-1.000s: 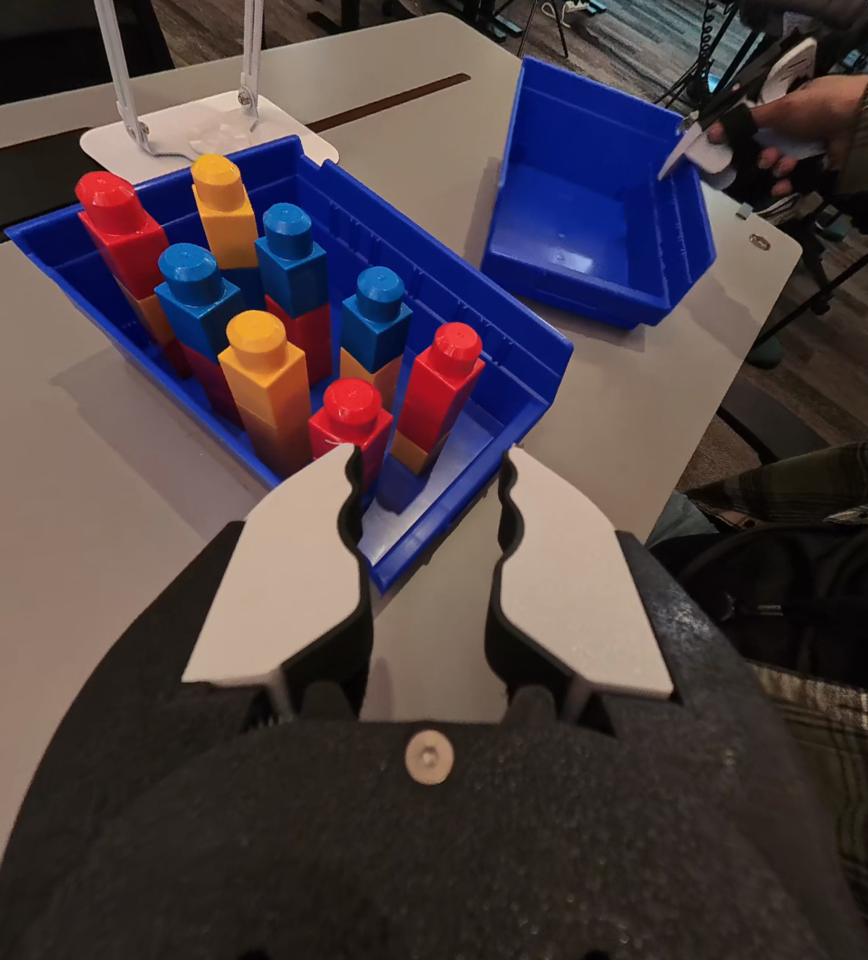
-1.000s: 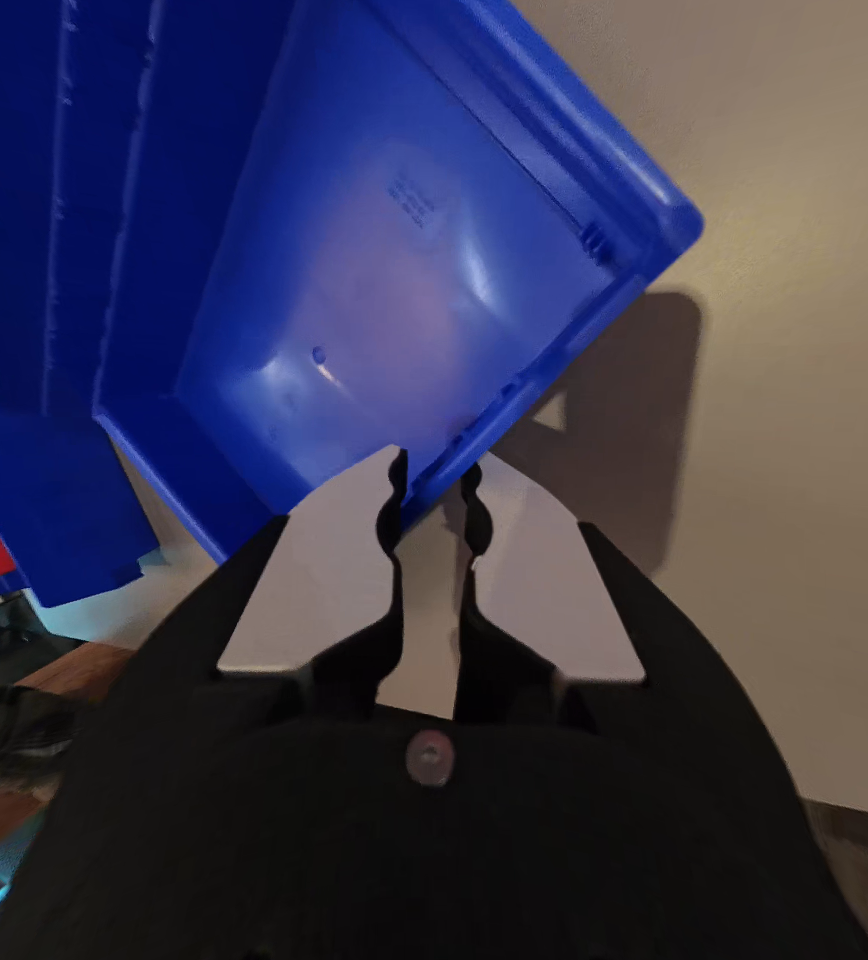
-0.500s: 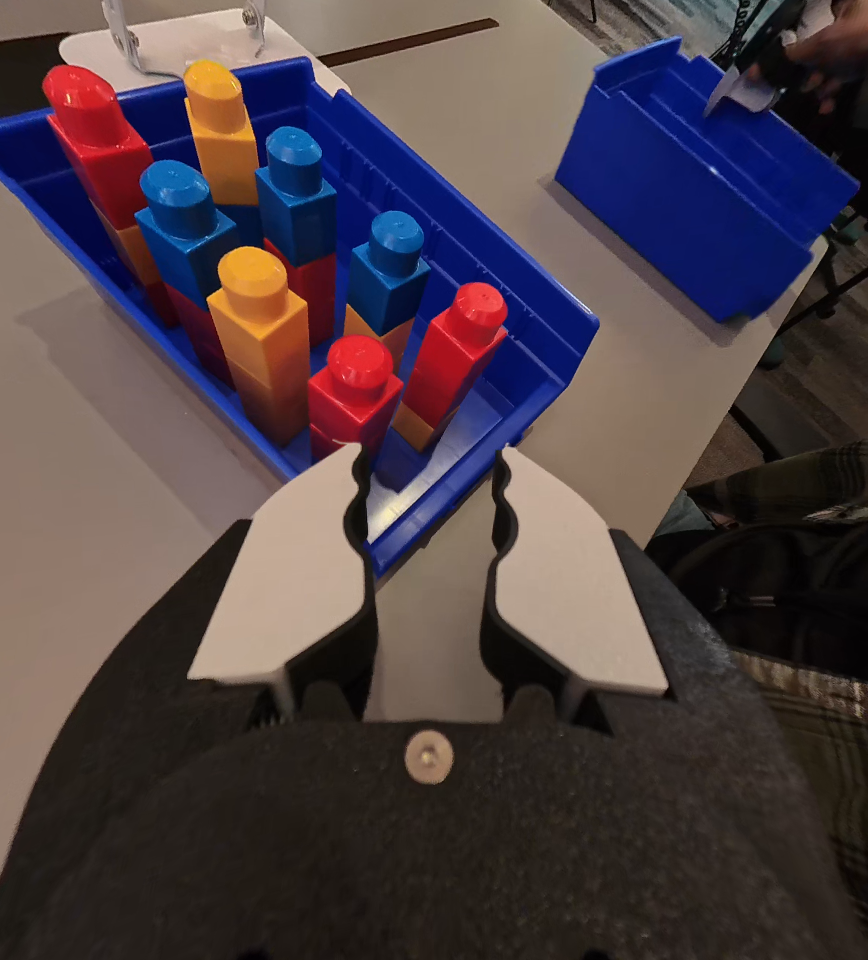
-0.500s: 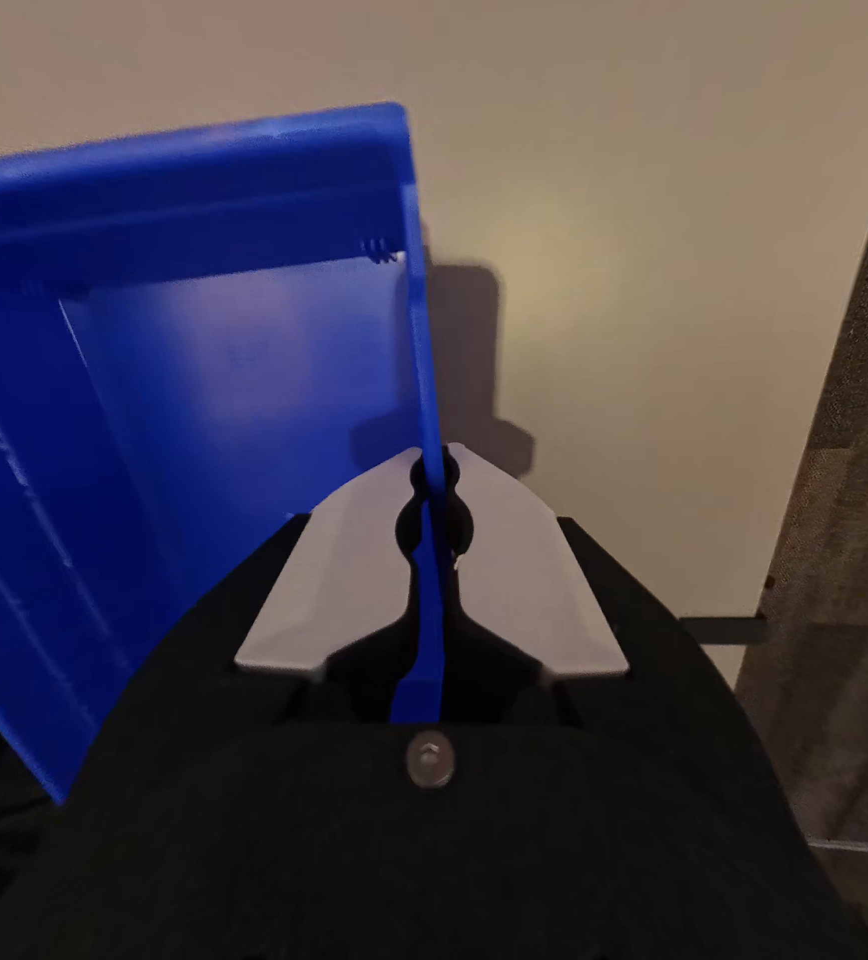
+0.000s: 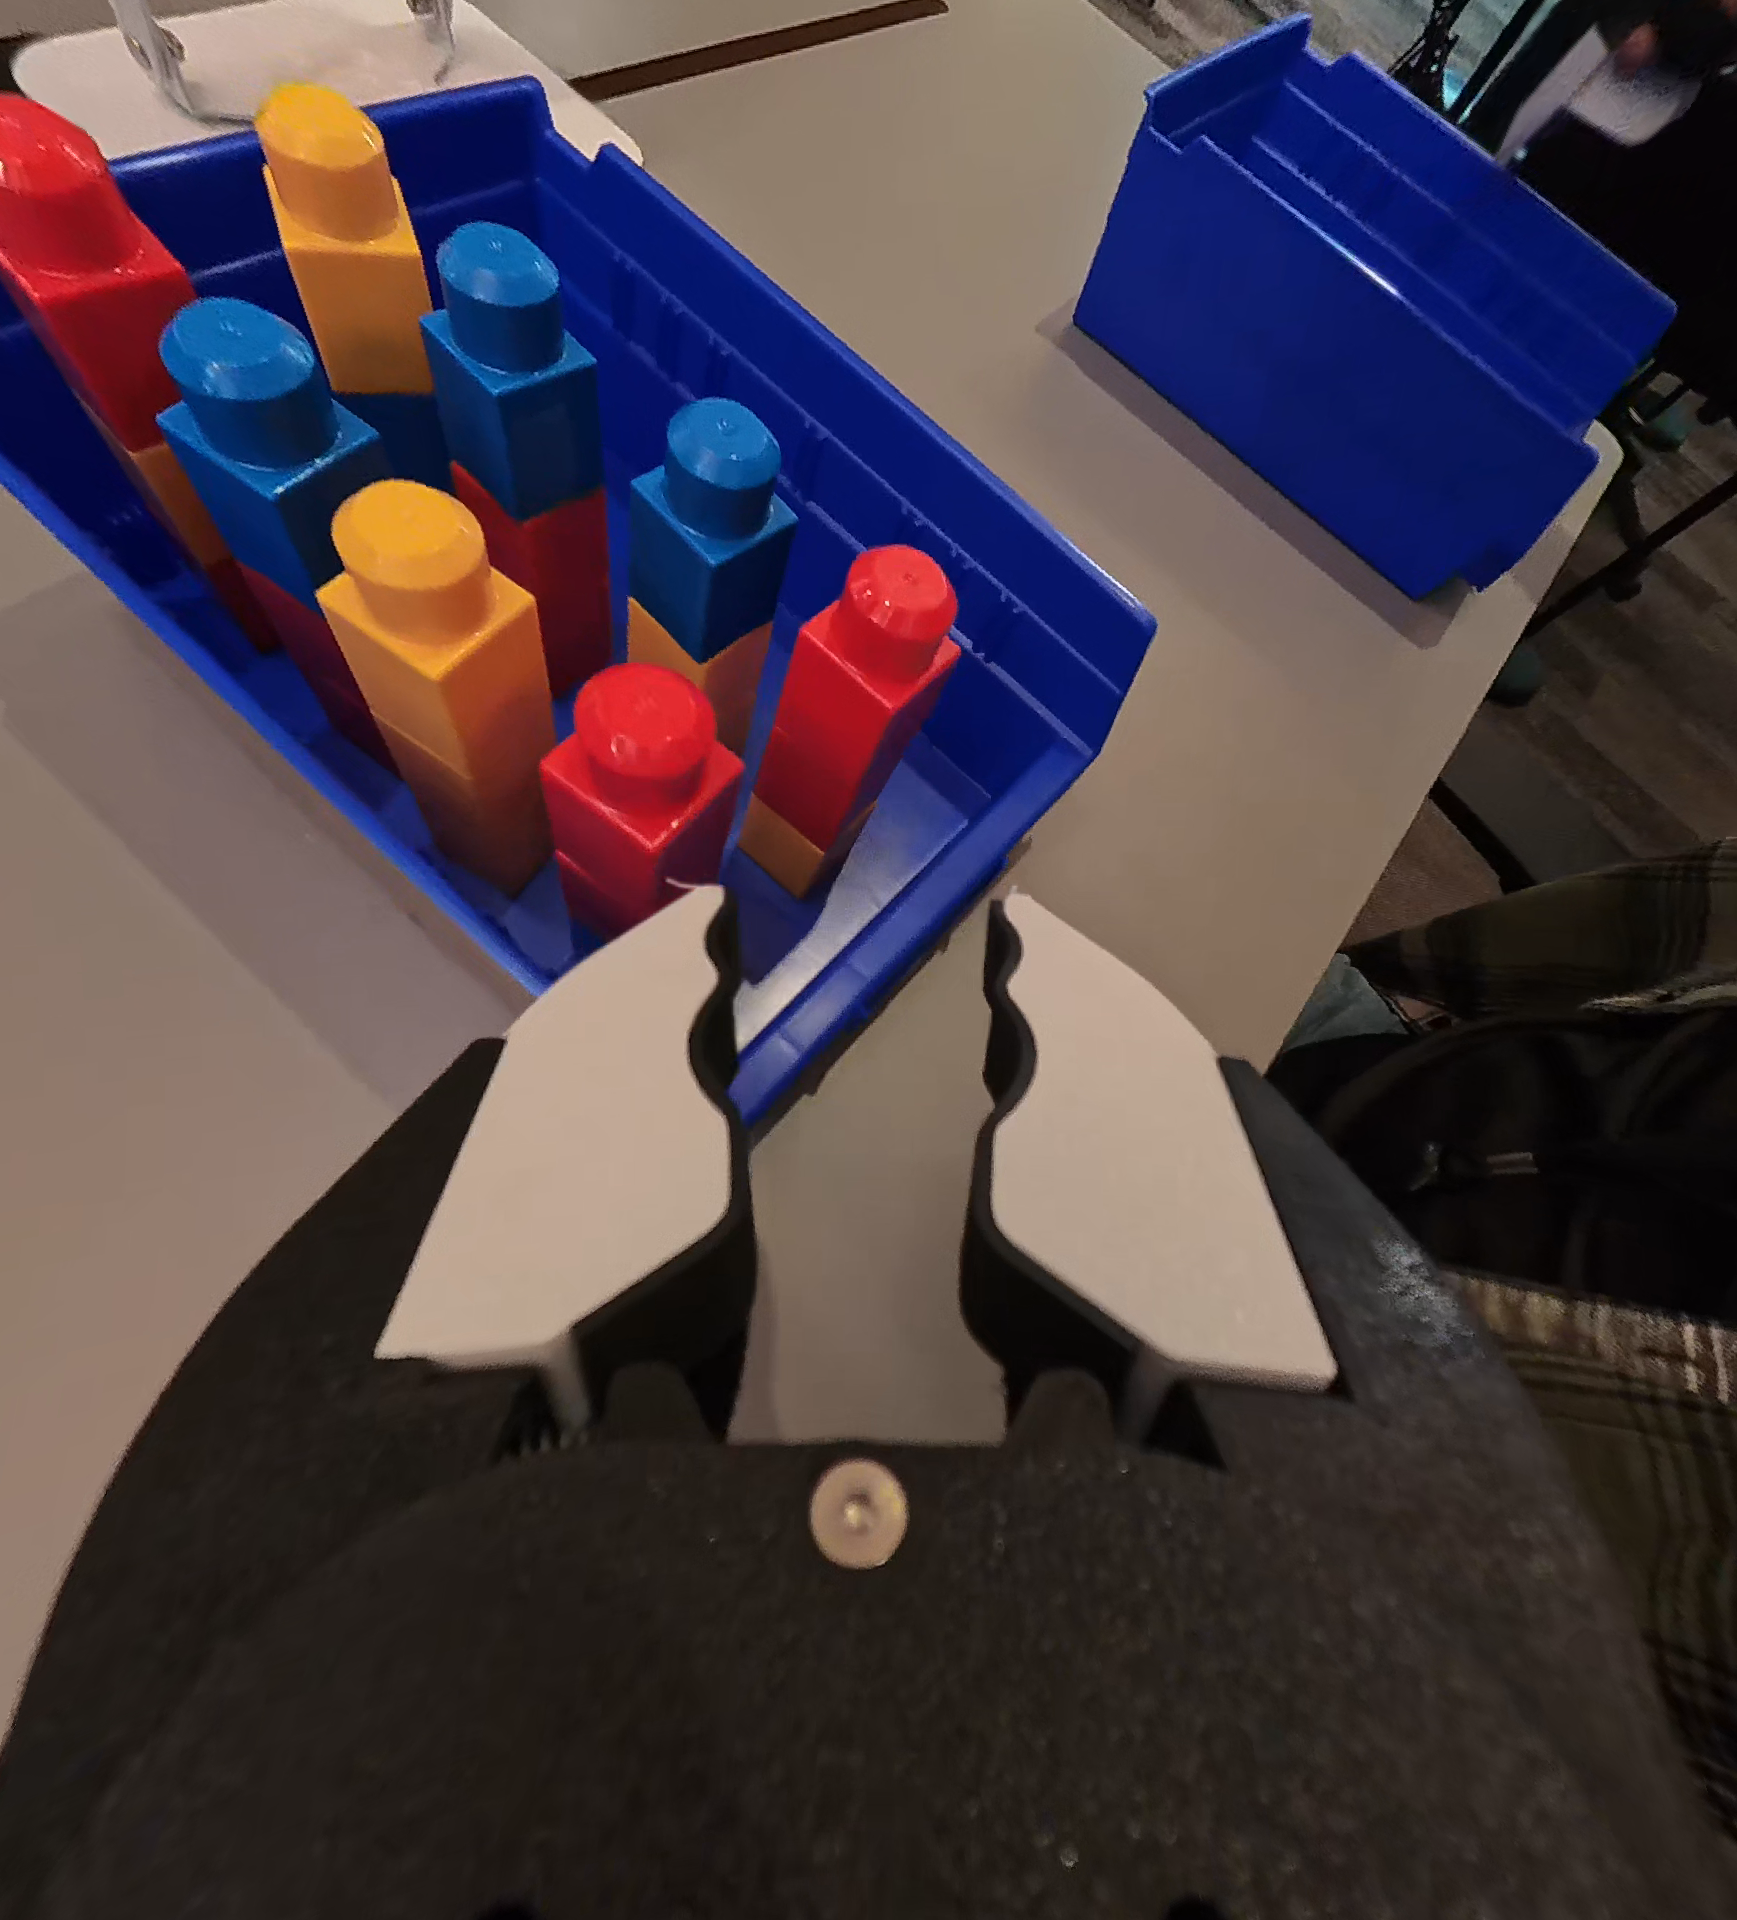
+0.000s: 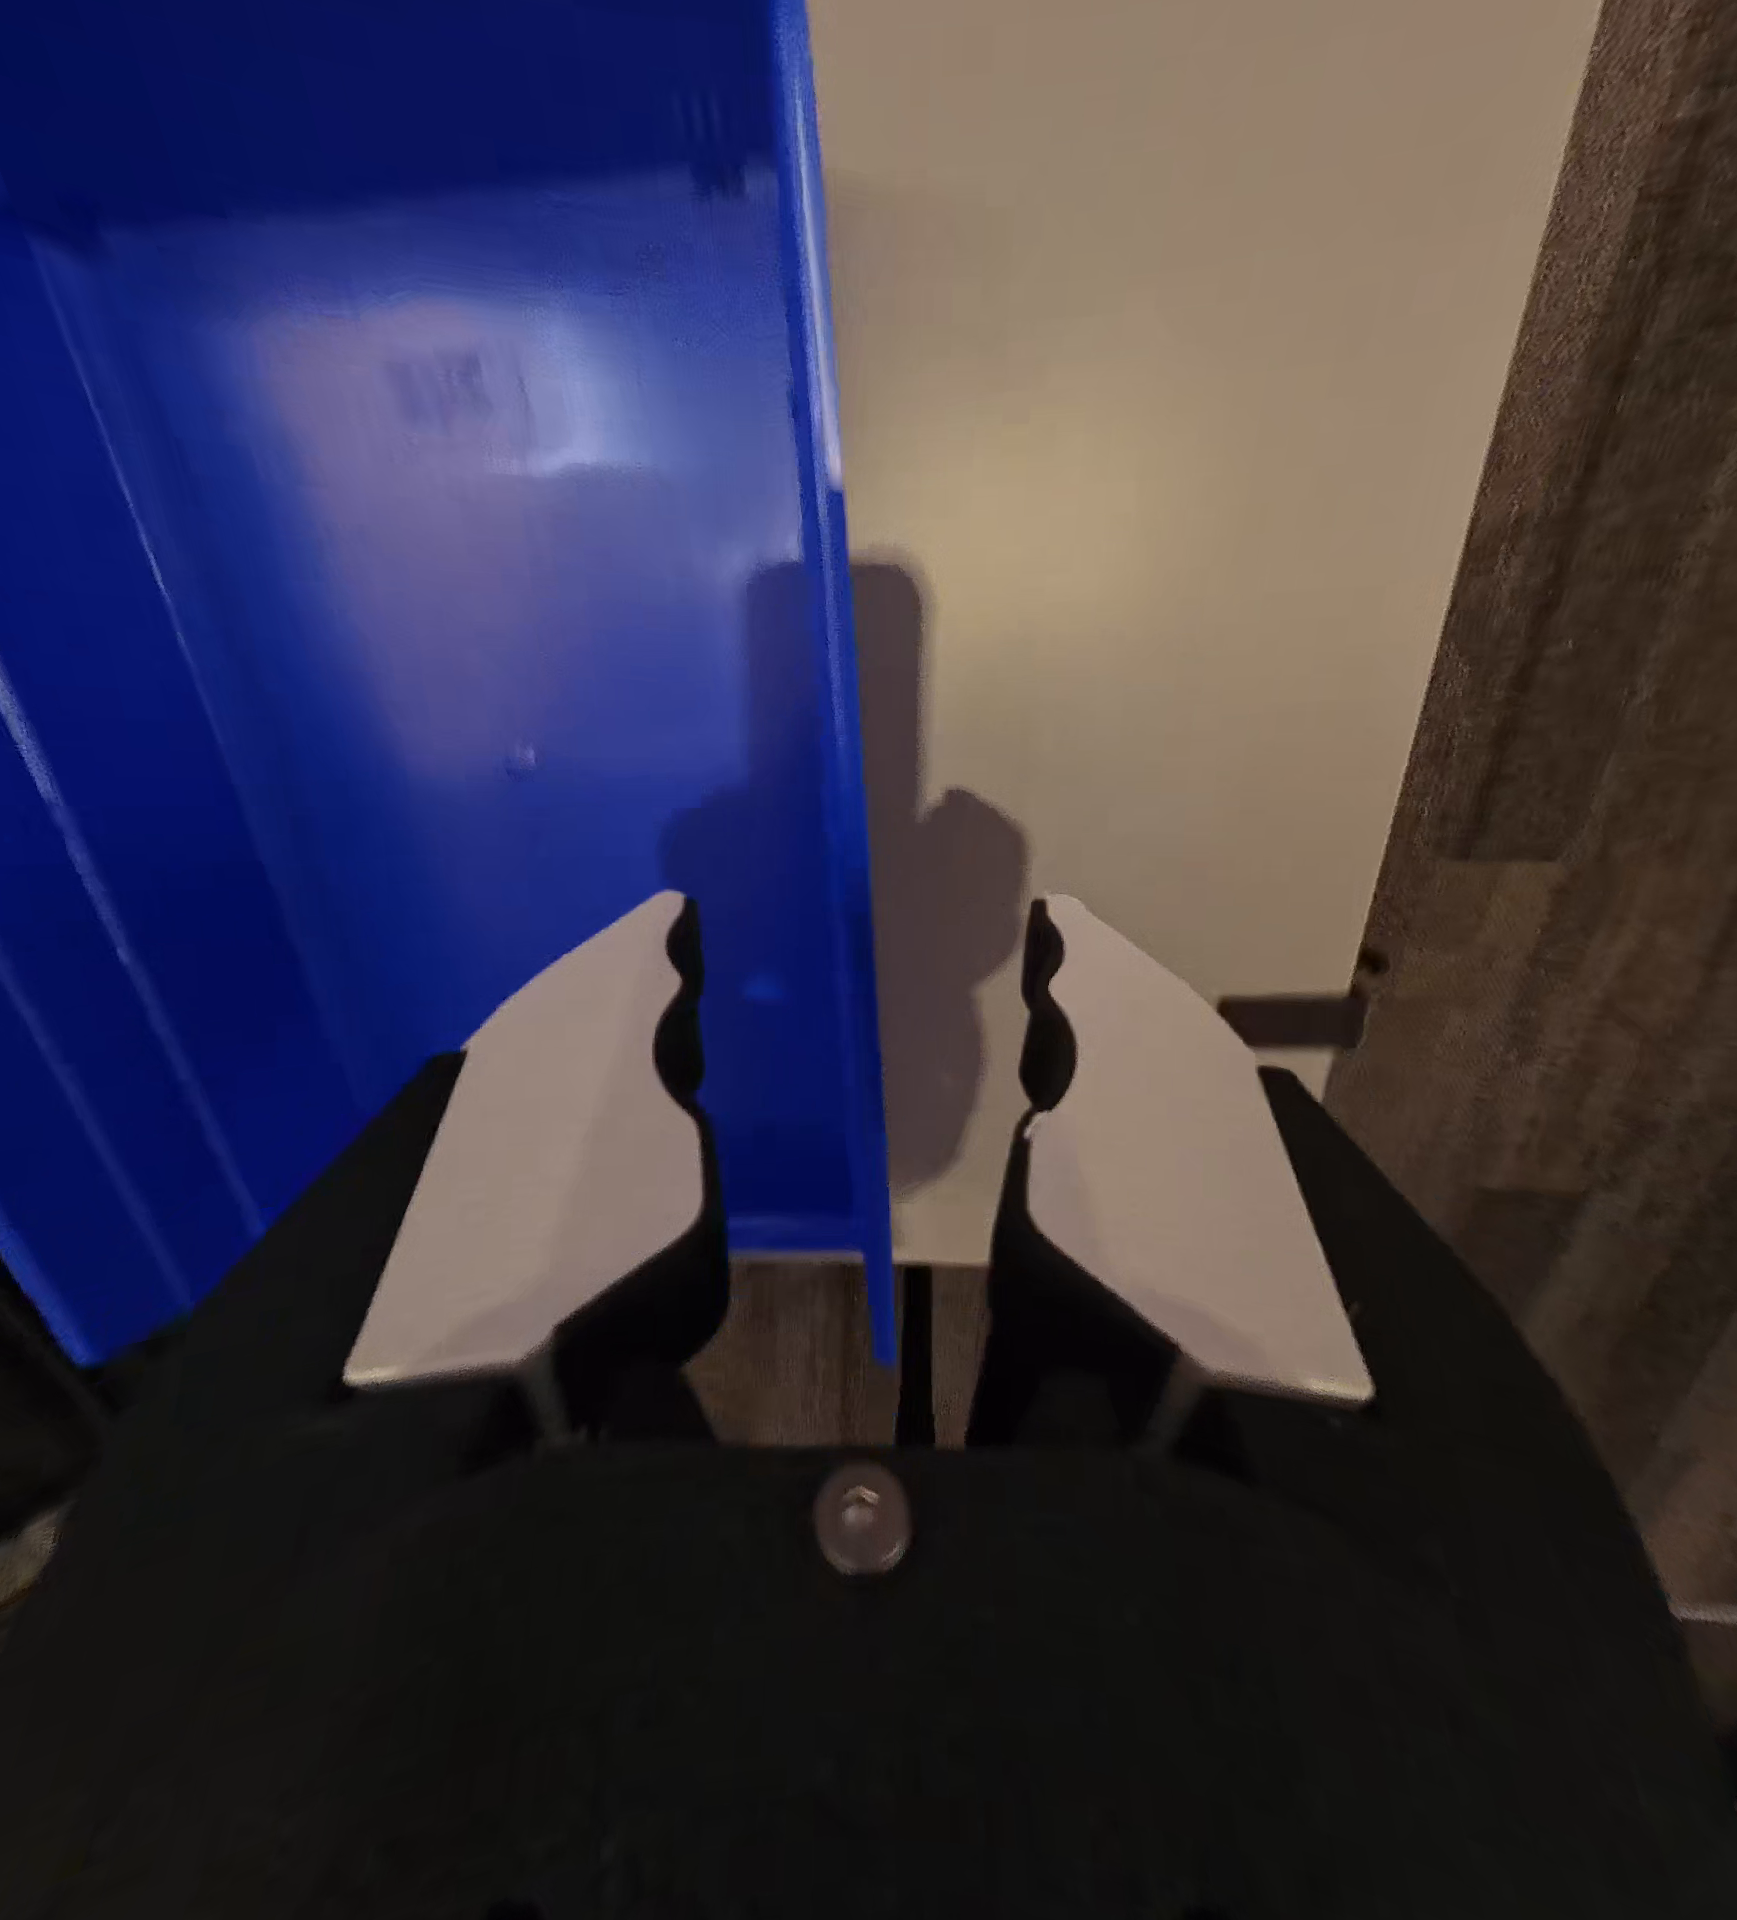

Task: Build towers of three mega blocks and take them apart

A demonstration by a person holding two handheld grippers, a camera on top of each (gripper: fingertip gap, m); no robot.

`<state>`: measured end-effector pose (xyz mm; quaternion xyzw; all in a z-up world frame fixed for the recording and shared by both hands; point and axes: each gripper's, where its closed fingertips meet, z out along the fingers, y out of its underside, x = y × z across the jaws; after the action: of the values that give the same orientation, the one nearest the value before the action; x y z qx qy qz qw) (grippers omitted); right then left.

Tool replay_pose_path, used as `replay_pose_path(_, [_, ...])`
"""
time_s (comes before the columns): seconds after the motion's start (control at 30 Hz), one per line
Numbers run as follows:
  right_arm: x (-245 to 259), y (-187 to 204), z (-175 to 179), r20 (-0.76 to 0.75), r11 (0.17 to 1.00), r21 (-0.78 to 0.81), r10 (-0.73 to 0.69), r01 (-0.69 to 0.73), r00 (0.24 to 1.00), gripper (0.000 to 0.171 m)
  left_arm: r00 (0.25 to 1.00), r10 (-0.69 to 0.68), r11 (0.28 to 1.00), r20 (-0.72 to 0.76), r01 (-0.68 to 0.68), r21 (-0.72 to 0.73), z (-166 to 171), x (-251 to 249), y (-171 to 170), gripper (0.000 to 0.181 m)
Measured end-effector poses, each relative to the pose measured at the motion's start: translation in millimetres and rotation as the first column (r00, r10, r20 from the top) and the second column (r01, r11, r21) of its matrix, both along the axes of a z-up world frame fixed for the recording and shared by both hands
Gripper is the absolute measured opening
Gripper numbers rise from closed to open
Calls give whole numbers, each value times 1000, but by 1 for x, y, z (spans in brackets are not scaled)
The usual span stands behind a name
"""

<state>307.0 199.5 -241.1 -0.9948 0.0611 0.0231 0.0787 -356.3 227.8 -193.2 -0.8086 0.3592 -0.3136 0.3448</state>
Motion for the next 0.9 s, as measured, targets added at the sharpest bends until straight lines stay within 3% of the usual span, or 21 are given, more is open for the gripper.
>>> replay_pose_path(0.1, [-4, -39, -18, -49, 996, -88, -23, 18, 999, 56, 1000, -5, 1000, 17, 5, -9, -4, -2, -7, 44])
replay_pose_path(0.2, [-8, -55, -36, -63, 992, -122, -19, 11, 998, 49, 1000, -6, 1000, 27, 6, -15, -7, -3, -11, 43])
replay_pose_path(0.23, [-12, -55, -41, -80, 992, -129, -12, 1, 997, 36, 1000, -7, 1000, 29, 8, -17, -7, -3, -11, 43])
replay_pose_path(0.27, [-15, -54, -45, -87, 991, -130, -2, -10, 996, 12, 1000, -9, 1000, 28, 10, -18, -8, -3, -12, 43])
replay_pose_path(0.3, [-13, -52, -48, -64, 991, -133, -2, -7, 998, 7, 1000, -10, 1000, 26, 11, -18, -8, -4, -13, 43])
replay_pose_path(0.6, [4, -7, -49, -79, 989, -127, -88, 78, 993, 4, 999, 24, 1000, 25, -24, -10, -3, -14, -9, 42])
replay_pose_path(0.9, [61, 29, -49, -64, 991, -105, -90, 83, 994, 5, 997, 70, 996, -16, -71, -45, -10, -20, -5, 41])
